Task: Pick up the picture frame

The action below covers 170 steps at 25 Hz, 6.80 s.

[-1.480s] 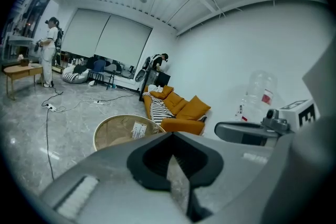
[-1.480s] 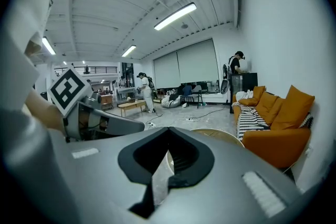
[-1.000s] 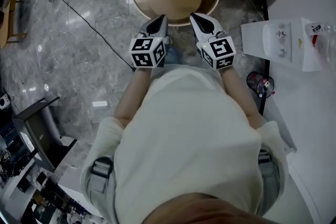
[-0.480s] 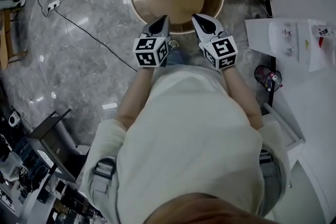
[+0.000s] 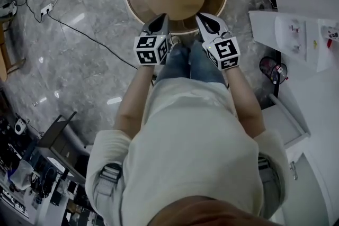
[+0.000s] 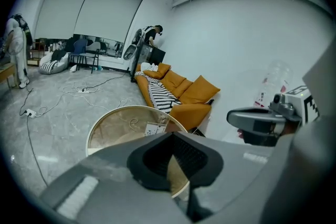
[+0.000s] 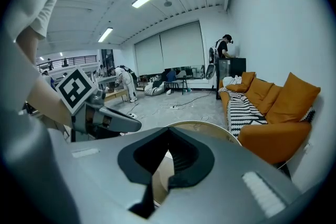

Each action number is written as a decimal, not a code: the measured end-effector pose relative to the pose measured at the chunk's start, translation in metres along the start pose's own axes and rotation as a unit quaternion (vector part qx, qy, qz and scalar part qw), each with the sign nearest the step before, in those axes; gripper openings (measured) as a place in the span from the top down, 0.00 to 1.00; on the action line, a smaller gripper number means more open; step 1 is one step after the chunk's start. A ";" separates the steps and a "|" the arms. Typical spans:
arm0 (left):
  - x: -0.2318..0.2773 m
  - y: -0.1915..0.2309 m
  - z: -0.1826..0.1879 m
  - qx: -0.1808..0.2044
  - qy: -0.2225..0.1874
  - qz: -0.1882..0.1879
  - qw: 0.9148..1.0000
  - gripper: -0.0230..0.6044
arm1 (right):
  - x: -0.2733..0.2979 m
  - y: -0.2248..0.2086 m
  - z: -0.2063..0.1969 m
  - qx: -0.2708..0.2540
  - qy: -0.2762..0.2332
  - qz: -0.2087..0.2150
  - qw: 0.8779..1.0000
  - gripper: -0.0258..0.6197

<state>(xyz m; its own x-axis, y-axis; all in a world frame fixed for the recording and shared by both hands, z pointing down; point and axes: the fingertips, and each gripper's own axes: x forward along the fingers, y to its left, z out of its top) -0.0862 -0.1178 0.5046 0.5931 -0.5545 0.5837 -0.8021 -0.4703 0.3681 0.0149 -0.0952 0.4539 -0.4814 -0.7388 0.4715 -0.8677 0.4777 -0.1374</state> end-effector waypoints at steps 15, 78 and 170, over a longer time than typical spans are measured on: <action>0.098 0.047 -0.038 -0.009 0.026 0.019 0.999 0.96 | 0.091 -0.069 -0.076 -0.005 0.056 0.021 0.998 0.96; 0.235 0.118 -0.087 0.105 0.053 0.023 0.993 0.88 | 0.229 -0.113 -0.196 -0.080 0.135 0.069 0.985 0.72; -0.055 -0.037 0.067 0.125 -0.095 0.017 0.987 0.88 | -0.007 0.027 0.039 -0.144 0.001 0.003 0.990 0.73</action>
<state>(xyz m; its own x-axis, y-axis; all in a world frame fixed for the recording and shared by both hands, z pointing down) -0.0842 -0.1161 0.4101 0.5883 -0.6799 0.4378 -0.7928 -0.5916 0.1467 -0.0099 -0.0961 0.4129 -0.4862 -0.7348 0.4729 -0.7935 0.5979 0.1132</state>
